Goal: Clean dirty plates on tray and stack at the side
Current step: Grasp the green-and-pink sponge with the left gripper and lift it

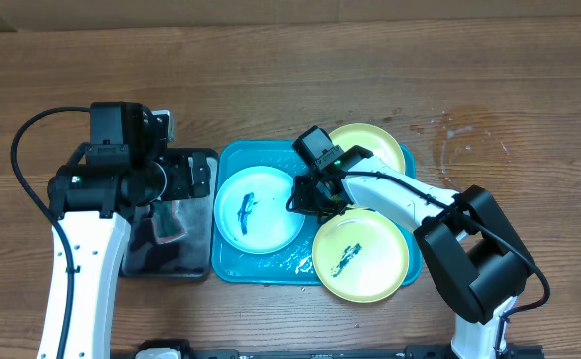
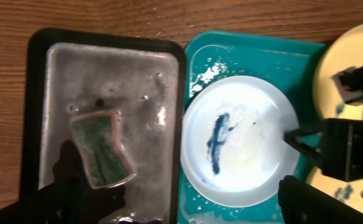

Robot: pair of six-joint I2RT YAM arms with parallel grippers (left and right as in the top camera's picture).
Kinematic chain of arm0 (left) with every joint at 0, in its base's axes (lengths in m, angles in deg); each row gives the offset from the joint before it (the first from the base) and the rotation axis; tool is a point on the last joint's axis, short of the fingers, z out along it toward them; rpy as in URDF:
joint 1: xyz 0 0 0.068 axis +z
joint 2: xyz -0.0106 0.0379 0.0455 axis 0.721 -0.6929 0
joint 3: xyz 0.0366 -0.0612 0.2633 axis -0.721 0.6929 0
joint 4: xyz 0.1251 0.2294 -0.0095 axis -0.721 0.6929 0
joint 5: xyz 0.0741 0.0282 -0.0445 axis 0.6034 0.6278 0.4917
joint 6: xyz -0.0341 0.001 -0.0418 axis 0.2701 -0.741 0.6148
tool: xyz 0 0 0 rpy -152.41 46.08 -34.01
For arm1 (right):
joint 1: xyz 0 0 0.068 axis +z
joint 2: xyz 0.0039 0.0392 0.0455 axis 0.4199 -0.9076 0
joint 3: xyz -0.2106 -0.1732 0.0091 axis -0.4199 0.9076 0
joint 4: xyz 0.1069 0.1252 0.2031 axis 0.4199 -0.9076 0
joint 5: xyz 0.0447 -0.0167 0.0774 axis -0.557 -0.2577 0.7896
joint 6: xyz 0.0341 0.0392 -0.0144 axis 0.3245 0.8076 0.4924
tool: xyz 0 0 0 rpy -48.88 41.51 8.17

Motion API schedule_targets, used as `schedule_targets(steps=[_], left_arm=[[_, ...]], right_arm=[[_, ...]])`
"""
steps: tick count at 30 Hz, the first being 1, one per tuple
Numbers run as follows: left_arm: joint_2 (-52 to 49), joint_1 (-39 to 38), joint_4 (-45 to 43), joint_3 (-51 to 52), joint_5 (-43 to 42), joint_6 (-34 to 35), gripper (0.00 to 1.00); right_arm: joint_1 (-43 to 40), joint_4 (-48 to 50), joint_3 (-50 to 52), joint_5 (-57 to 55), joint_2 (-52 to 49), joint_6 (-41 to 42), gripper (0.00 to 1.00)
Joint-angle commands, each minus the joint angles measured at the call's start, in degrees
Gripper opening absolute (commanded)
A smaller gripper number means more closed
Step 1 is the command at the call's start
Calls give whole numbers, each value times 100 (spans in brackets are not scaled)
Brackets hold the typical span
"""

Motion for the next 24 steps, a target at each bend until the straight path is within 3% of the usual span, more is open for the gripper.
schedule_targets(steps=[1, 5, 7, 8, 9, 11, 13, 17, 19, 20, 24], left_arm=[[-282, 81, 50, 68, 577, 439, 100], [-678, 214, 125, 297, 994, 1493, 96], [-898, 282, 33, 413, 1106, 1720, 69], [-999, 306, -37, 459, 1104, 1718, 60], [-1086, 315, -76, 487, 1110, 1716, 56], [-1307, 345, -114, 540, 1187, 1714, 57], [-1471, 378, -157, 603, 1305, 1716, 48], [-1801, 455, -332, 863, 1318, 1711, 49], [-1958, 459, -581, 1130, 1320, 1694, 63], [-1993, 459, -645, 1200, 1325, 1690, 65], [-2033, 459, -717, 1338, 1458, 1716, 62]], right_arm=[[50, -68, 48, -46, -216, 63, 6], [50, -85, 48, -48, -216, 22, 7], [50, -83, 48, -48, -216, 22, 7], [50, -81, 48, -48, -216, 22, 7], [50, -81, 48, -48, -216, 22, 7], [50, -81, 48, -48, -216, 22, 7], [50, -63, 48, -48, -216, 22, 8], [50, -39, 48, -48, -216, 22, 8], [50, -42, 48, -48, -216, 22, 9], [50, -39, 48, -48, -216, 22, 9], [50, -17, 48, -48, -216, 22, 9]])
